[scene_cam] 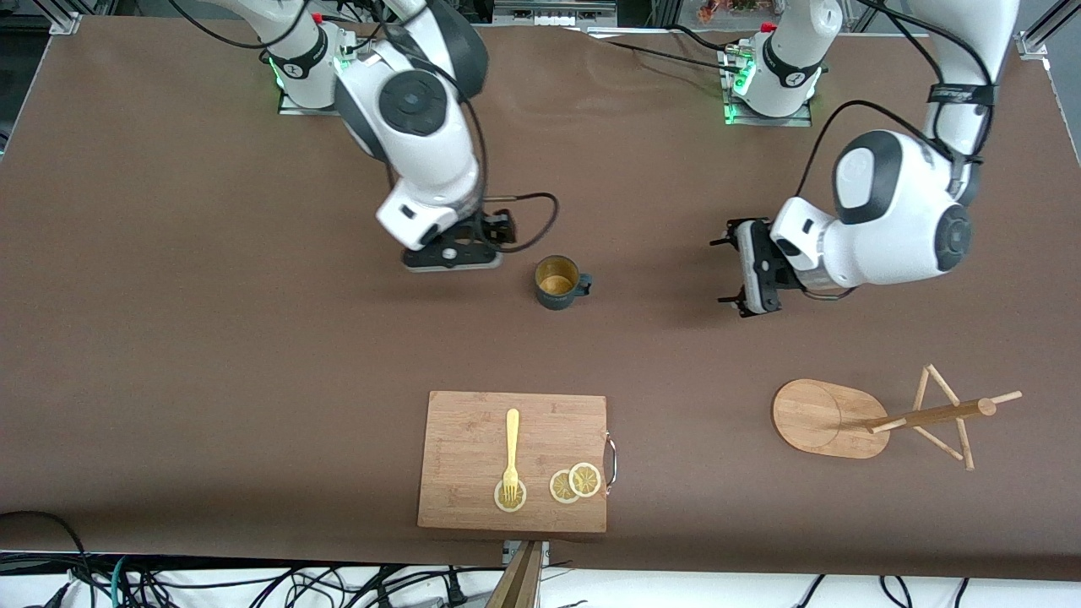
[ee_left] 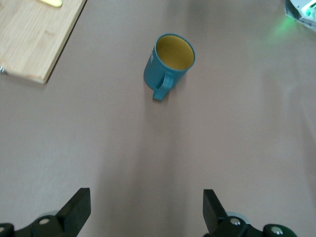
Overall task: Pass cup and hang on rack
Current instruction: 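Release the mug and withdraw the right gripper while the left gripper reaches the handle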
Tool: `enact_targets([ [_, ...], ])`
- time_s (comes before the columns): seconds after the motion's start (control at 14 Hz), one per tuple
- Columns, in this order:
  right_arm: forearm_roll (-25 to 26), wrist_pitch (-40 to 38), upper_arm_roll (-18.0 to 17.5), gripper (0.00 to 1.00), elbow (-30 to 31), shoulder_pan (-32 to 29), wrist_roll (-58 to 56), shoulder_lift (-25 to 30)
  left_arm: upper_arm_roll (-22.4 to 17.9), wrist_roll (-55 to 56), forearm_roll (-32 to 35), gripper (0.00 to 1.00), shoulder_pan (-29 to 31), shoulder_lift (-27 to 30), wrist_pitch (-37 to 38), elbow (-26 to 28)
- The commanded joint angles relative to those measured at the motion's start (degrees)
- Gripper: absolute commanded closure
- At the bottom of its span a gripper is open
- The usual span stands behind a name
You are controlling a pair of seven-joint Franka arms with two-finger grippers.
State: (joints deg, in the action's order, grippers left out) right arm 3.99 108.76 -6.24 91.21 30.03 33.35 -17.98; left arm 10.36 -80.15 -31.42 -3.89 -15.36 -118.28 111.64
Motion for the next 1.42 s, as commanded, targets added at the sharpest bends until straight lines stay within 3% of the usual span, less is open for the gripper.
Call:
enact_targets([
  [0.0,0.32,-7.57,6.3,0.0,1.42,-0.23,-8.27,5.66,3.87,-5.62,-1.89,0.0,0.28,-2.47,-7.47,1.48],
  [0.21,0.14,-12.77,16.66,0.0,1.51,-0.23,-19.16,10.05,8.18,-6.68,-2.15,0.0,0.2,-3.89,-16.95,4.27],
  [0.5,-7.49,-17.79,32.75,0.0,1.6,-0.23,-35.86,12.44,10.21,-9.21,-6.61,0.0,0.02,-6.26,-22.17,5.61],
  [0.57,-8.2,-18.84,35.74,0.0,1.69,-0.23,-39.73,12.35,10.21,-11.76,-9.59,0.0,-0.33,-6.96,-23.3,5.7],
  [0.71,-8.21,-19.2,37.09,0.0,2.73,-0.93,-43.18,12.26,10.21,-17.55,-16.0,0.0,-1.03,-8.54,-26.37,6.92],
  [0.93,-7.6,-13.69,35.17,0.0,11.05,-7.68,-43.98,14.01,10.56,-29.84,-30.4,0.0,-2.7,-9.6,-28.32,9.46],
  [1.07,-6.28,-9.02,25.98,0.0,15.82,-16.7,-44.25,17.35,10.56,-39.41,-39.63,0.0,-2.7,-11.7,-29.2,10.18],
  [1.21,-1.81,-9.09,10.01,0.0,15.84,-29.44,-43.55,19.89,10.56,-50.75,-51.66,0.0,-2.79,-14.95,-29.2,9.74],
  [1.28,-1.62,-9.44,6.8,0.0,15.84,-31.33,-43.2,21.39,10.56,-55.76,-56.51,0.0,-2.88,-16.62,-29.2,9.39],
  [1.35,-1.7,-10.66,6.51,0.0,15.4,-31.43,-42.58,22.97,10.56,-59.38,-60.56,0.0,-3.23,-17.85,-29.12,9.3],
])
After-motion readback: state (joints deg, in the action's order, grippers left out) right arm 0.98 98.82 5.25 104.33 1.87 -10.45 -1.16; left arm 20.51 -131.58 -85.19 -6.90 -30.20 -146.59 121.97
